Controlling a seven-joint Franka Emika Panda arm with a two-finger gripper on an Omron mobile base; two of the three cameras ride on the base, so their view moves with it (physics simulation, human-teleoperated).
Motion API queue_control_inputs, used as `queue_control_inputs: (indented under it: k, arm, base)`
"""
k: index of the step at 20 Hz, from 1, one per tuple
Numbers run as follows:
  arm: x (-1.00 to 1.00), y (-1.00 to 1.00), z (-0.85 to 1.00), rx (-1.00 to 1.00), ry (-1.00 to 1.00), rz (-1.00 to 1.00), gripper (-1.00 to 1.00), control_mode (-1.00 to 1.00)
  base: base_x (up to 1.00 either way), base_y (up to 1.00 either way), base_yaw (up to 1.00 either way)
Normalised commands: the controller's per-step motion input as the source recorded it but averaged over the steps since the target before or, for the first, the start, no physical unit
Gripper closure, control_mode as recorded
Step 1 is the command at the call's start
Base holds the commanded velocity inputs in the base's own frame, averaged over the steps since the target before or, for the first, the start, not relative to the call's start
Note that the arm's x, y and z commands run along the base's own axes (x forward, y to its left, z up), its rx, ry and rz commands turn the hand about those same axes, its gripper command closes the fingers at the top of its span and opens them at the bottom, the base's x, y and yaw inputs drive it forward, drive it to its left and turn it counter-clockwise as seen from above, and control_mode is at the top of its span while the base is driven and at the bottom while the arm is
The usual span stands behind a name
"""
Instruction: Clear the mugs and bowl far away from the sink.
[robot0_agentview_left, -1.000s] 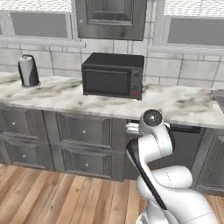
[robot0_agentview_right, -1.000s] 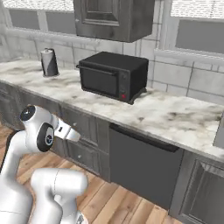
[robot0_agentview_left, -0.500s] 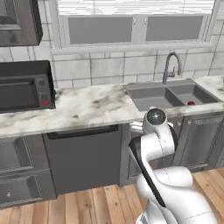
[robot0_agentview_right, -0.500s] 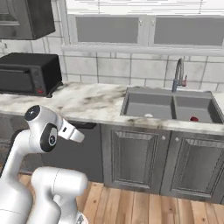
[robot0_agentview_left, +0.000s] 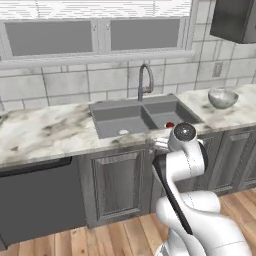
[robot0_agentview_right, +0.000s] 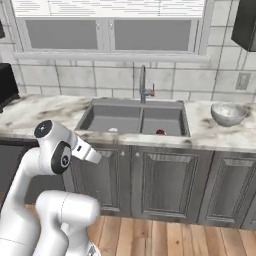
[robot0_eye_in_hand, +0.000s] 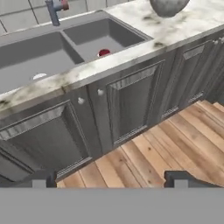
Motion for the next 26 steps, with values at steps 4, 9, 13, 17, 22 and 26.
queue_control_inputs:
  k: [4, 9, 13, 17, 22, 26]
  arm:
    - [0.00, 0.00, 0.00, 0.00, 0.00, 0.00, -1.00, 1.00]
    - [0.00, 0.00, 0.00, 0.00, 0.00, 0.00, -1.00, 1.00]
    - [0.00, 0.00, 0.00, 0.00, 0.00, 0.00, -1.00, 1.00]
    - [0.00, 0.00, 0.00, 0.00, 0.00, 0.00, -1.00, 1.00]
    - [0.00, 0.00, 0.00, 0.00, 0.00, 0.00, -1.00, 1.00]
    - [0.00, 0.00, 0.00, 0.00, 0.00, 0.00, -1.00, 1.00]
  base:
    - [0.88, -1.00, 0.00]
    - [0.83, -1.00, 0.00]
    - [0.48, -1.00, 0.00]
    - [0.26, -1.00, 0.00]
    - [0.34, -1.00, 0.00]
    - [0.86, -0.92, 0.18]
